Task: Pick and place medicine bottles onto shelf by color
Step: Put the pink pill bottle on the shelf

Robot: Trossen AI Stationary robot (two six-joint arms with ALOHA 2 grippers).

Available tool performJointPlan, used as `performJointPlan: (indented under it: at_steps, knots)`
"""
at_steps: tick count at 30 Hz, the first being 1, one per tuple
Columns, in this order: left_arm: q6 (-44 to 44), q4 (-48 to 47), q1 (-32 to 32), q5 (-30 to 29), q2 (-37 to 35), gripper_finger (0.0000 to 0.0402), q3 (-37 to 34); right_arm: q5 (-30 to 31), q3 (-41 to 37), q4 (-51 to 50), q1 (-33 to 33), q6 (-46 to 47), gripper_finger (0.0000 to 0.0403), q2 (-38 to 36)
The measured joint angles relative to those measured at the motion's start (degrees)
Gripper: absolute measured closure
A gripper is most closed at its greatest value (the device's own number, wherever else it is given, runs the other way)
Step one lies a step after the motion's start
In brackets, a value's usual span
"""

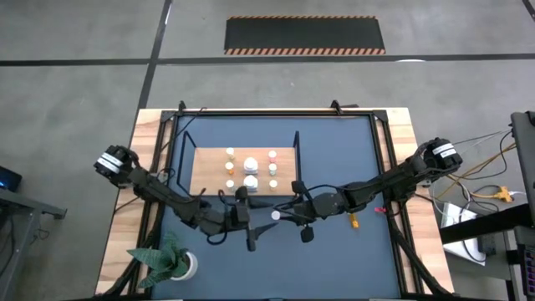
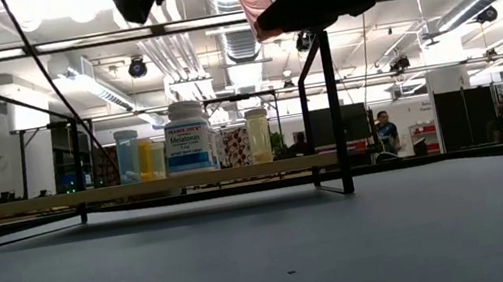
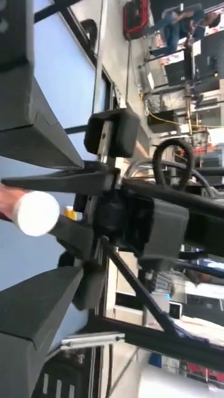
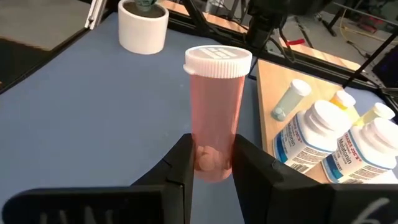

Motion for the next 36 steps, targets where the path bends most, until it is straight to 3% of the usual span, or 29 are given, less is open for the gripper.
performJointPlan:
  at_steps: [7,14,17,26,36]
  knots:
    - [-4.3,-10.4,0.9,-0.1,0.3,0.0151,2.6,-0.2,0.0,-0.4,0.0,0.1,0.0328,0.1]
    - [-9.2,-43.5,1.4,-0.2,0.6,0.0151,17.9,-0.2,-0.1,-0.4,0.0,0.4,0.0327,0.1]
    - [-9.1,-51.2,1.6,0.1,2.7,0.0151,22.2,-0.3,-0.1,-0.4,0.0,0.4,0.0326,0.1]
    - [-9.0,-52.4,1.6,1.7,4.1,0.0156,24.0,-0.2,-0.2,-0.4,0.0,0.8,0.0326,0.2]
    - [-9.1,-51.9,1.6,1.9,4.0,0.0232,23.6,-0.1,-0.2,-0.4,0.0,0.8,0.0326,0.2]
